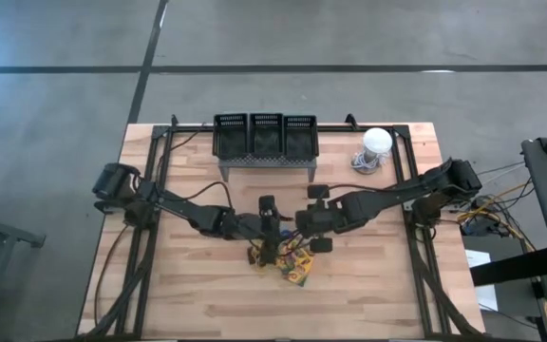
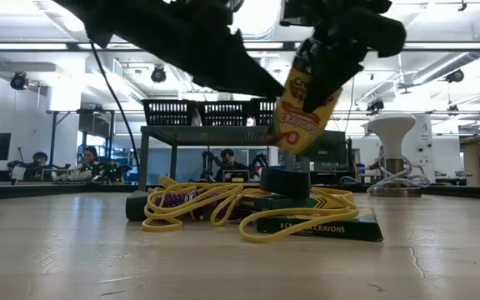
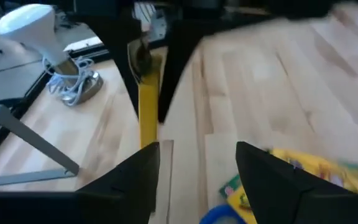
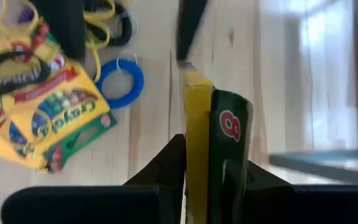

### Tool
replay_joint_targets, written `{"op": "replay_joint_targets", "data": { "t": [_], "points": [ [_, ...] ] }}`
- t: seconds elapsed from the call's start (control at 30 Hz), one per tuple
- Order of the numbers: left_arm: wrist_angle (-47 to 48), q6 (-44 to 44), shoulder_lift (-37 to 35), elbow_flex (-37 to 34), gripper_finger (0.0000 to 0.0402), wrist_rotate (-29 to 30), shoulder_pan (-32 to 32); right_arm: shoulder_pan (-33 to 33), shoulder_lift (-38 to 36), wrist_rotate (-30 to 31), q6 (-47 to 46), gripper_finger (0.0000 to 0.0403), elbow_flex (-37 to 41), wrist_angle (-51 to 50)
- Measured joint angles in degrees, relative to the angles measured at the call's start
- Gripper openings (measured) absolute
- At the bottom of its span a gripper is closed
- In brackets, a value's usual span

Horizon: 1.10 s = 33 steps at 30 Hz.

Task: Pick & Place Office Desk Supplies
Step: Put the crayon box into the right black bin on the shelf

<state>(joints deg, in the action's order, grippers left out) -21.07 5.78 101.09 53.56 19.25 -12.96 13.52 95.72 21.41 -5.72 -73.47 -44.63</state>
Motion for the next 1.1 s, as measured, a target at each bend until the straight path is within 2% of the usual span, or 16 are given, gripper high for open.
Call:
{"op": "replay_joint_targets", "data": {
  "t": [0.2,0.3,0.47,0.6,0.7,0.9,1.1],
  "points": [
    [-0.12,-2.82,2.47,-0.14,0.0215,0.44,2.17,-0.09,0.02,0.06,0.97,0.0047,-0.13,1.21],
    [-1.68,-2.87,3.30,-0.22,0.0201,1.13,2.61,0.04,0.00,-0.21,1.43,0.0049,-0.19,2.22],
    [-1.37,-4.11,3.23,-0.44,0.0172,5.62,2.80,0.09,0.00,-0.65,1.67,0.0044,-0.17,1.78],
    [-1.33,-4.11,3.10,-0.61,0.0171,2.12,2.90,0.16,-0.10,-0.59,1.95,0.0037,1.74,2.54],
    [-2.10,-3.67,3.24,-0.61,0.0180,-1.31,2.94,0.20,-1.32,-0.55,2.30,0.0037,6.00,9.07],
    [-2.23,-3.86,3.27,-0.64,0.0195,-1.75,2.94,0.17,-8.75,-0.42,0.60,0.0040,18.68,27.93],
    [-6.32,-2.76,3.27,-0.66,0.0166,-1.75,2.94,0.17,-16.25,-0.92,0.77,0.0040,32.55,50.01]
  ]
}}
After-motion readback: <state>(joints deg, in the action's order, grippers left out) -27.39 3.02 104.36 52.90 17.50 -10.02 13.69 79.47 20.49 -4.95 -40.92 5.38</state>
